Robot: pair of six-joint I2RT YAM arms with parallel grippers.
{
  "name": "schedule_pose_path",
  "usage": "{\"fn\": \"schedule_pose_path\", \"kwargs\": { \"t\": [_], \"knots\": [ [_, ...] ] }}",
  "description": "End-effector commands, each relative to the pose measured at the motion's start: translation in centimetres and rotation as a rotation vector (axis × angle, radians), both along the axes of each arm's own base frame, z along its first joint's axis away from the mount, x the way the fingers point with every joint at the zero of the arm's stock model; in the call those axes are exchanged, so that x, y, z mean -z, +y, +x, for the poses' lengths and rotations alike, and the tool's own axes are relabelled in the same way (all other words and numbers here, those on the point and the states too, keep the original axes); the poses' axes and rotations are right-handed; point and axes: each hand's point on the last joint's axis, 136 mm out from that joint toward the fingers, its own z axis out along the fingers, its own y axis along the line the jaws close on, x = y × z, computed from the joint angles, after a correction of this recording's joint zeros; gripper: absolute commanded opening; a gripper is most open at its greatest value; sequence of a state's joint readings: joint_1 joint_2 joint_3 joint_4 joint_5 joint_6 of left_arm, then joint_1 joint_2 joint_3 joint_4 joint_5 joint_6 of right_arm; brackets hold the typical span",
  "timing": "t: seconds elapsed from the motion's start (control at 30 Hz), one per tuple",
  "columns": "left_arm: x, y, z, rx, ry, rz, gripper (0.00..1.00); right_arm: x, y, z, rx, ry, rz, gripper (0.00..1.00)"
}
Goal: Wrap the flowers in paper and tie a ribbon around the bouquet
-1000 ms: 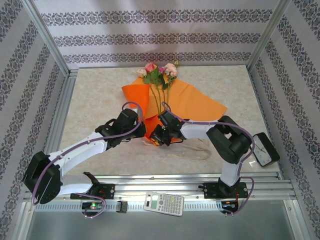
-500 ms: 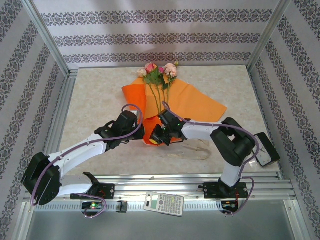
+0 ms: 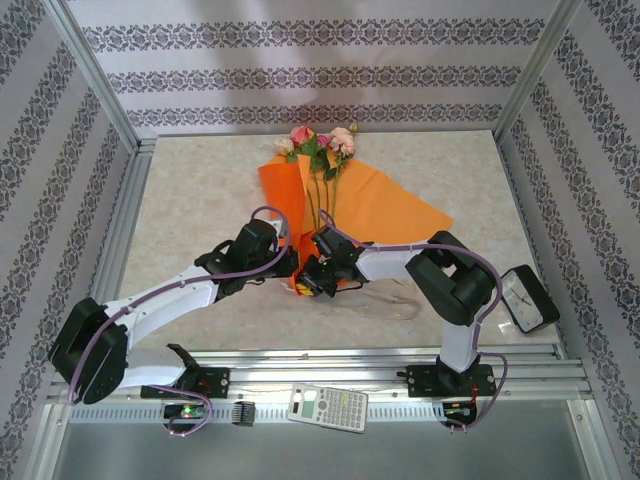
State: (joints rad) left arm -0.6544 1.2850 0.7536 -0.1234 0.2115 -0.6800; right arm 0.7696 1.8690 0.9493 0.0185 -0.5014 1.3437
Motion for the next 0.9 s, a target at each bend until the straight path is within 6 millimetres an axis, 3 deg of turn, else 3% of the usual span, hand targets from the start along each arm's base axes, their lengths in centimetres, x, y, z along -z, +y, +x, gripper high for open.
{"fn": "schedule_pose_path", "kwargs": {
  "t": [0.0, 0.1, 0.33, 0.53, 0.63, 0.73, 0.87],
  "knots": [
    [-1.1, -1.8, 0.4, 0.082, -0.052, -0.041, 0.0, -0.8, -1.2, 0.2, 0.02, -0.032, -0.014, 0.27],
    [-0.9, -2.2, 0.4, 0.12, -0.067, -0.032, 0.0, -3.6, -2.5, 1.5, 0.054, -0.121, -0.004, 0.34],
    [0.1, -3.4, 0.7, 0.178, -0.06, -0.027, 0.0, -9.2, -8.6, 4.8, 0.194, -0.342, -0.033, 0.41],
    [0.3, -4.0, 0.8, 0.2, -0.055, -0.035, 0.0, -13.6, -8.8, 7.4, 0.193, -0.521, 0.038, 0.58],
    [0.5, -4.3, 0.7, 0.214, -0.05, -0.039, 0.0, -13.0, -7.8, 8.4, 0.169, -0.491, 0.048, 0.64],
    [0.7, -4.5, 0.6, 0.232, -0.047, -0.037, 0.0, -11.3, -6.1, 8.6, 0.125, -0.403, 0.052, 0.63],
    [0.6, -4.8, 0.6, 0.251, -0.049, -0.038, 0.0, -10.3, -5.9, 8.6, 0.152, -0.369, 0.044, 0.63]
  ]
}}
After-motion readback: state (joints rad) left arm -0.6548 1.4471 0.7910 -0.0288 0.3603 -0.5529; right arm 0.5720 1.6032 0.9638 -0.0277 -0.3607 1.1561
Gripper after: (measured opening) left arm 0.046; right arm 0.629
